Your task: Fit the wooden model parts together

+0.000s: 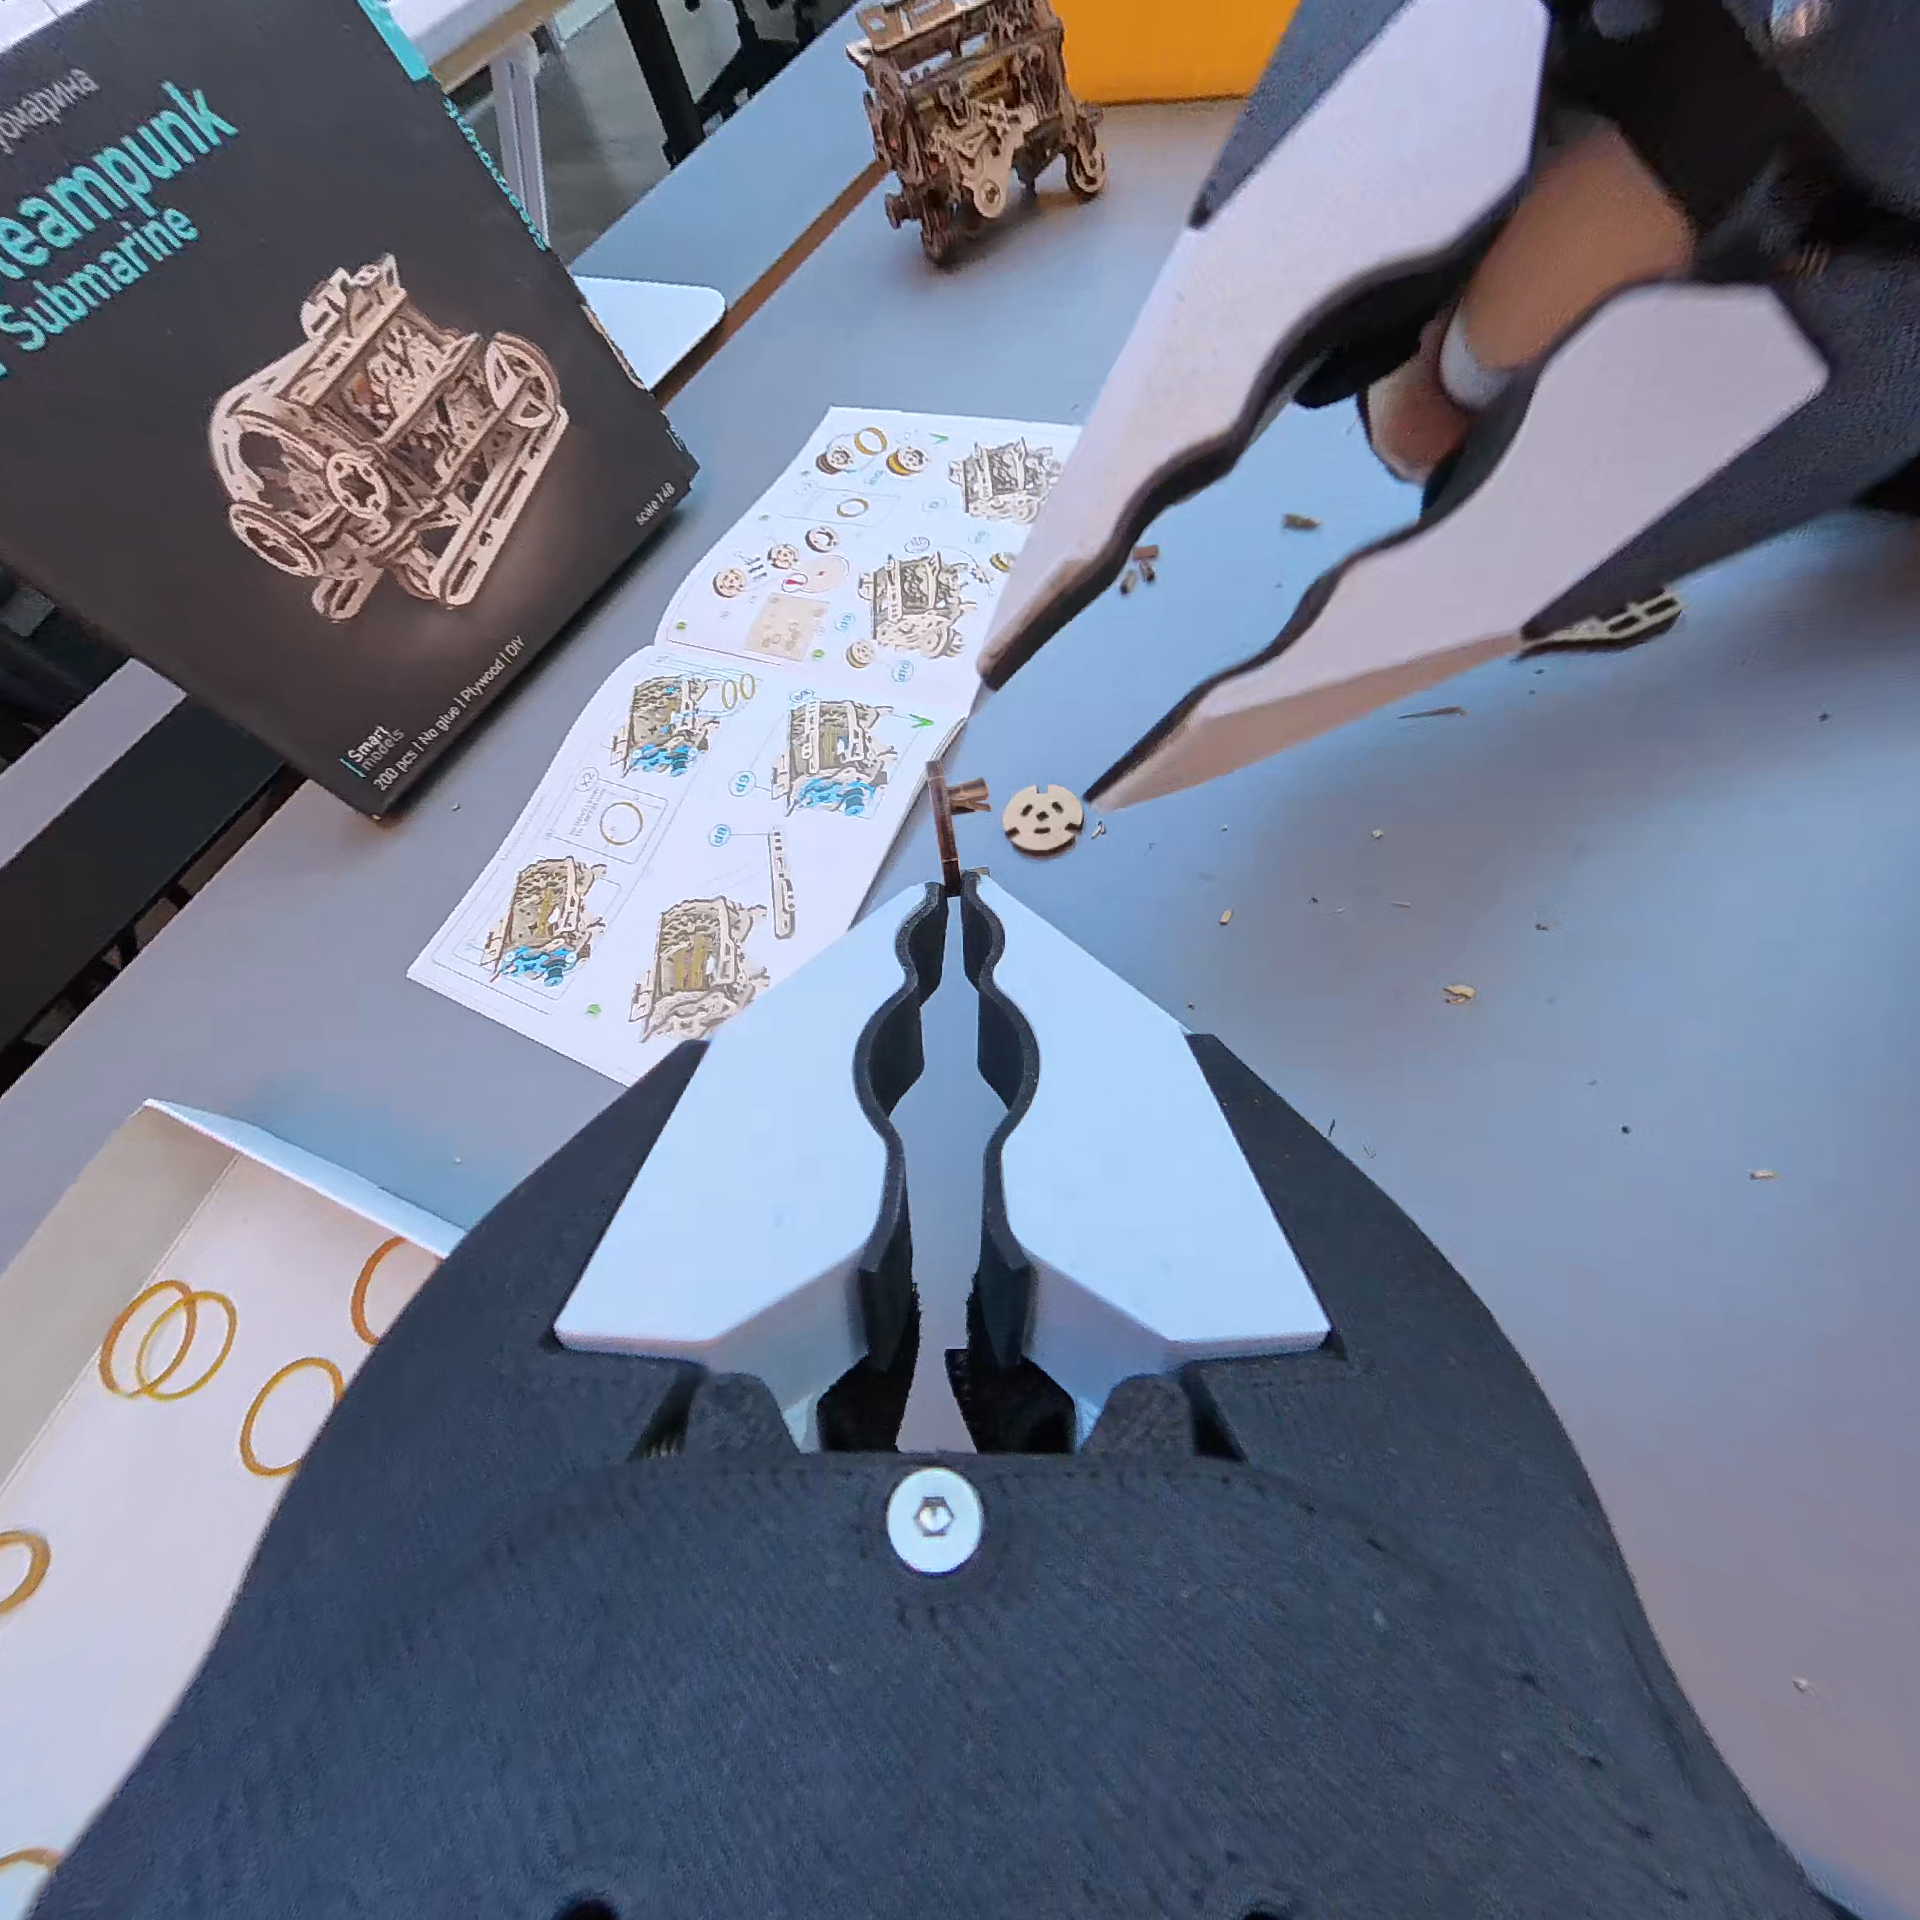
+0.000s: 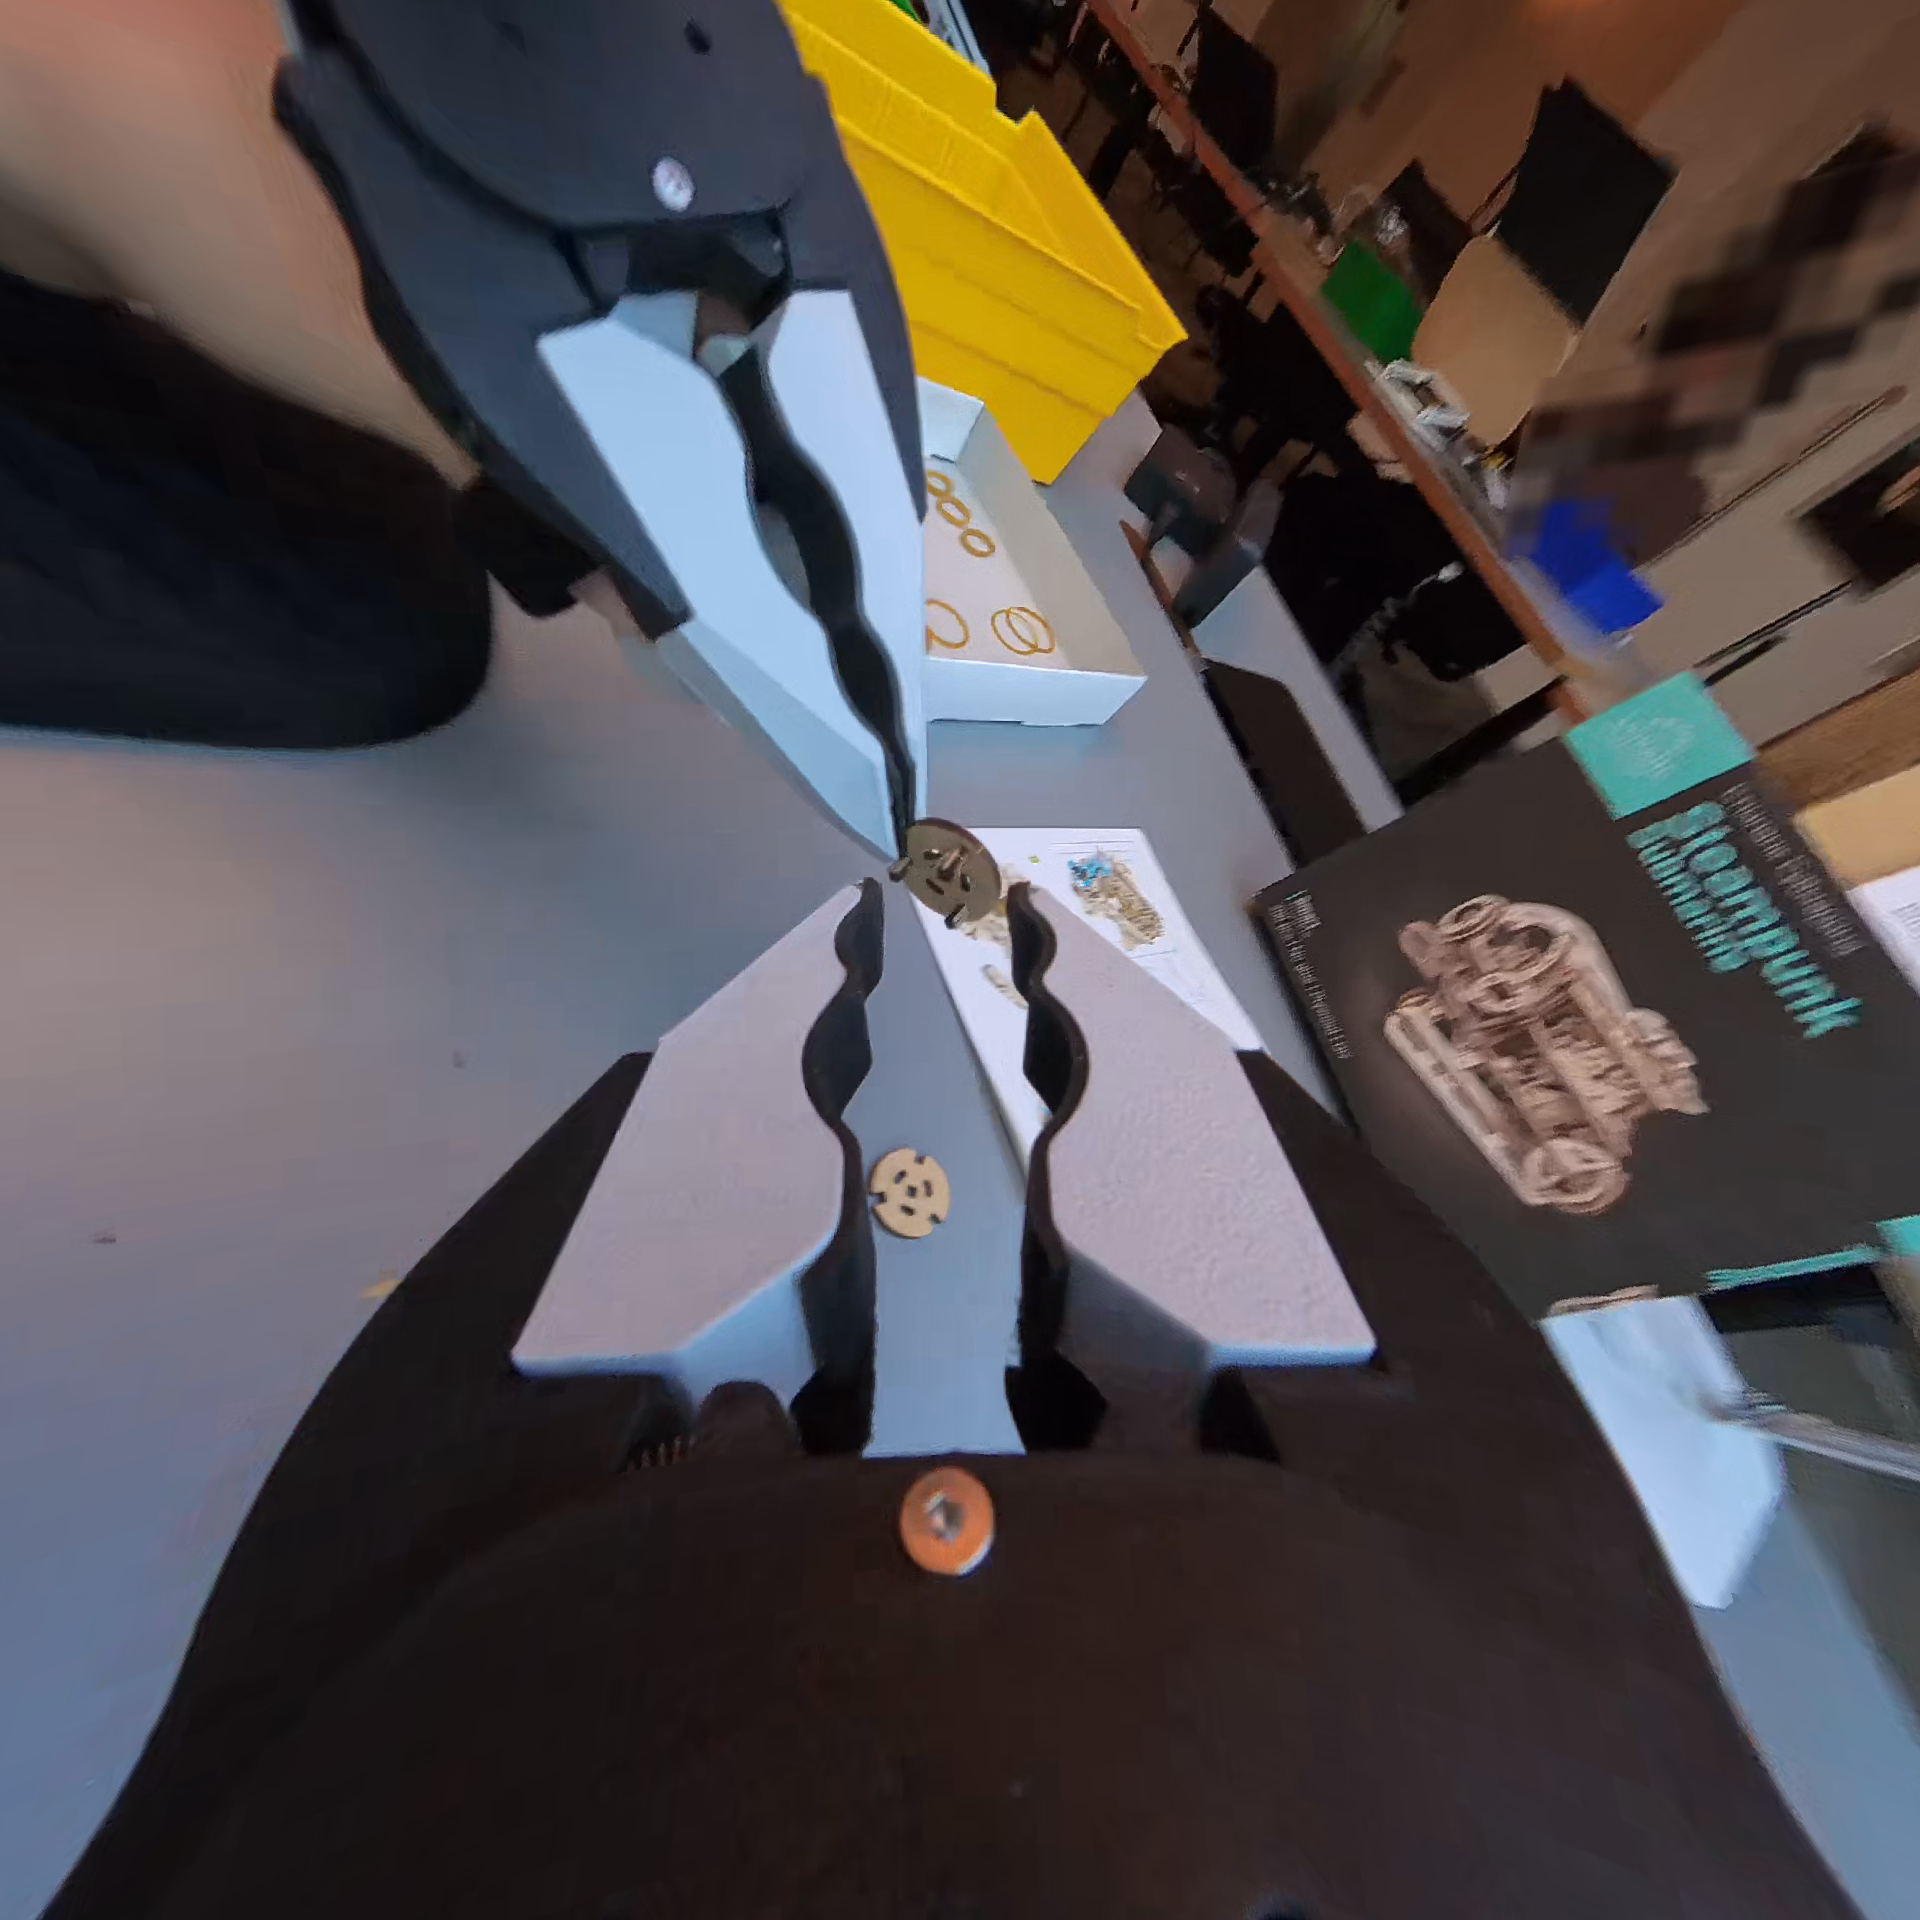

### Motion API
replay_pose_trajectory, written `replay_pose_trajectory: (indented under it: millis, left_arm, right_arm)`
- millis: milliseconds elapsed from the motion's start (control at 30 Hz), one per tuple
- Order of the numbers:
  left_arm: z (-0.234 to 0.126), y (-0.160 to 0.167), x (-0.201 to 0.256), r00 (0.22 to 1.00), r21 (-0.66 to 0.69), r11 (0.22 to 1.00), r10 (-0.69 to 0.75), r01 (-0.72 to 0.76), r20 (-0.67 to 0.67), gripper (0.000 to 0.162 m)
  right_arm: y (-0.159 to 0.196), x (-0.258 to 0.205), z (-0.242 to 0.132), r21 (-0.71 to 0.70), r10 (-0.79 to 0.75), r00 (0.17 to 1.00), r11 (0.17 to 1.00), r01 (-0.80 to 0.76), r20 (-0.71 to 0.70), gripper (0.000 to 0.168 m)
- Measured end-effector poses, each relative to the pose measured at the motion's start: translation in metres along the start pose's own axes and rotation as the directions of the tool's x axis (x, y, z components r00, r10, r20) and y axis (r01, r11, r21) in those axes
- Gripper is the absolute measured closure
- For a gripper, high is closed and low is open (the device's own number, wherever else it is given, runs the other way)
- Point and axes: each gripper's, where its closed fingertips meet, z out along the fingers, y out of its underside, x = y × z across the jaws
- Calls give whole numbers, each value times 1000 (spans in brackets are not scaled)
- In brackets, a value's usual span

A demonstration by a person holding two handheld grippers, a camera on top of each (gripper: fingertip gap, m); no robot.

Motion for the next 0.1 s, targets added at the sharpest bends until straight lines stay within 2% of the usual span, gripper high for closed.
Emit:
replay_pose_trajectory:
  millis: [33, 100]
  left_arm:
    - [-1, -2, 0, 1000, 10, 1000, -15, 15, -6, 161]
    - [-2, -5, 1, 999, 26, 999, -47, 48, -21, 161]
  right_arm:
    - [0, 3, 1, -8, -99, 993, 995, 99, -68, 145]
    - [-2, 5, 1, -26, -264, 952, 964, 264, -156, 147]
